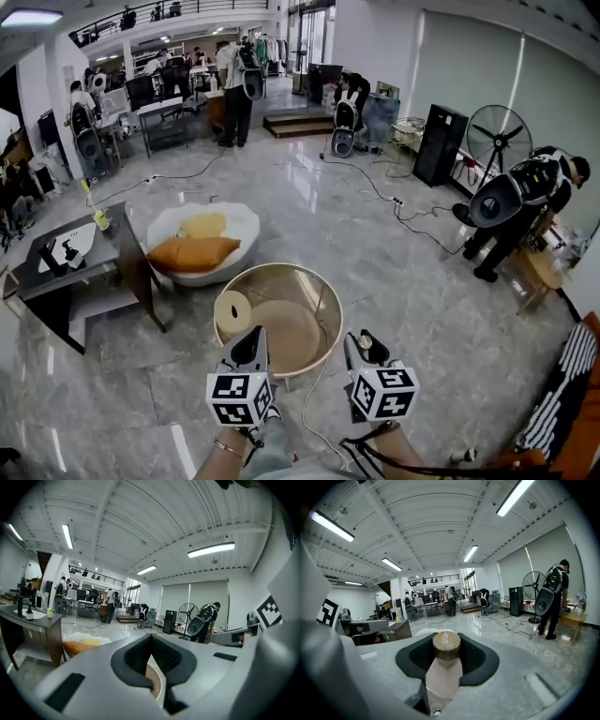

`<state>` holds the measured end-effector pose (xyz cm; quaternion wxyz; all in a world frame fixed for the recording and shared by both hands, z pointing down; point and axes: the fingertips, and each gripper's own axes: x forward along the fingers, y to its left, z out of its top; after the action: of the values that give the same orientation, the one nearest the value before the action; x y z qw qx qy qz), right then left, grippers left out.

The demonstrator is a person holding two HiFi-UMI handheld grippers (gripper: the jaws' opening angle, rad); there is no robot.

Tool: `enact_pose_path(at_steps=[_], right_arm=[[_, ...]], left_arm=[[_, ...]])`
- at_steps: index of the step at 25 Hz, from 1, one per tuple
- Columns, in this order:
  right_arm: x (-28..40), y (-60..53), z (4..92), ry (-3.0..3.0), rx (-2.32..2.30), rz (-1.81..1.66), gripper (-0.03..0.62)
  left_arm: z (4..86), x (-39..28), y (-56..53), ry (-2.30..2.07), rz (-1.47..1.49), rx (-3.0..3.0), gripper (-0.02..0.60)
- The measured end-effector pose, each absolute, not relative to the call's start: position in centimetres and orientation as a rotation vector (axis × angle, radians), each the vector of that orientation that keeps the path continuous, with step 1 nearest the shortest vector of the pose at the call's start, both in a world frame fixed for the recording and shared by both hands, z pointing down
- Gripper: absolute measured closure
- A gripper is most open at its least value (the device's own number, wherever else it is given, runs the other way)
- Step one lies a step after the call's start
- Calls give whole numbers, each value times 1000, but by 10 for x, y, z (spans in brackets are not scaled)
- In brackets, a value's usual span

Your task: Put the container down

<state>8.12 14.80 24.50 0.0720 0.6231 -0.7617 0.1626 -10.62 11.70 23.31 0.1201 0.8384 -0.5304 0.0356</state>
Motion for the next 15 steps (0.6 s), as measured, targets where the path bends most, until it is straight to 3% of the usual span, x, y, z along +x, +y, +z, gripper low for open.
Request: enact_pose_path(at_steps=[15], right_arm=[[71, 1, 238, -2254, 1952, 490, 462]], left_arm=[[228, -109, -44, -1466, 116, 2500, 586]])
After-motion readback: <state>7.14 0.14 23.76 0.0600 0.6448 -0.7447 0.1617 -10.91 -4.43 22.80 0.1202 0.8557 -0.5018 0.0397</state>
